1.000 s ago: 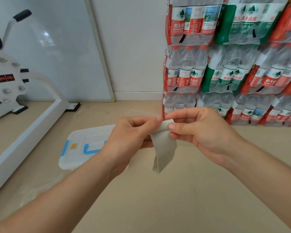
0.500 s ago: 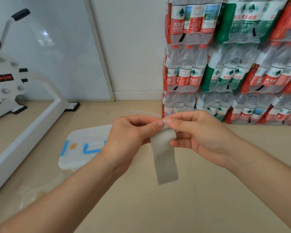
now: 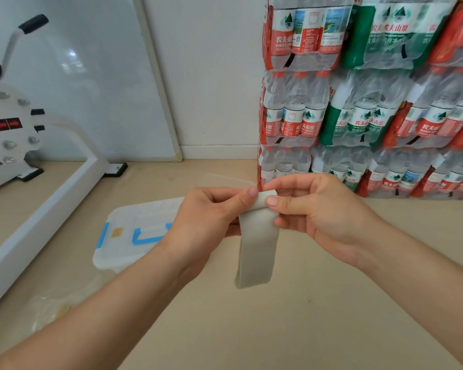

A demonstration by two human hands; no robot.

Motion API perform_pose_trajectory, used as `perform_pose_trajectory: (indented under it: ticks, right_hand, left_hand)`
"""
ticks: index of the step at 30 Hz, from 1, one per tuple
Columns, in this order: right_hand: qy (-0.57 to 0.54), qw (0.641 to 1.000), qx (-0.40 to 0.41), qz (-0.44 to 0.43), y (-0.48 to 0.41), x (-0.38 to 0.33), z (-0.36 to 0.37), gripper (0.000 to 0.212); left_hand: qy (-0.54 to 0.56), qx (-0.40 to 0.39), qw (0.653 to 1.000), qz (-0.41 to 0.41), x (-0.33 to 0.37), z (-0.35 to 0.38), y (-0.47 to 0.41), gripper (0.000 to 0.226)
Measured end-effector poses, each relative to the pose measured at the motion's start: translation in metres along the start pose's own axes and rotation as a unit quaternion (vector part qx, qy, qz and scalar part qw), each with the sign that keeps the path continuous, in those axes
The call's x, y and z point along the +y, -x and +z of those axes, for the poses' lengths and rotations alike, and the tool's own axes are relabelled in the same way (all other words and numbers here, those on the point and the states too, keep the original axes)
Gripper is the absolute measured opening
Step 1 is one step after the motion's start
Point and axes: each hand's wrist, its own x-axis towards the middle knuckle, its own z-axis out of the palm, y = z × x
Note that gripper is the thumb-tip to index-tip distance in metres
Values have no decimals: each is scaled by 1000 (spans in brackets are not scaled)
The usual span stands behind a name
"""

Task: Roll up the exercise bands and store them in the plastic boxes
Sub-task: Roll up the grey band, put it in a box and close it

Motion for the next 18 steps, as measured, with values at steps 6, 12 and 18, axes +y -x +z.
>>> perform_pose_trajectory:
  ticks: [6,12,18]
  right_hand:
    - [4,998,-33,48,2,-3,1,14]
    - [5,997,-57,51,2,-5,-3,16]
    - [4,1000,-21,22,-1,-4,-5,17]
  left_hand:
    - [28,0,1000,3,-2,-2,-1,24]
    - [35,-7,999,8,-4,-1,-2,19]
    - [46,-3,999,-1,-4,-2,-3,27]
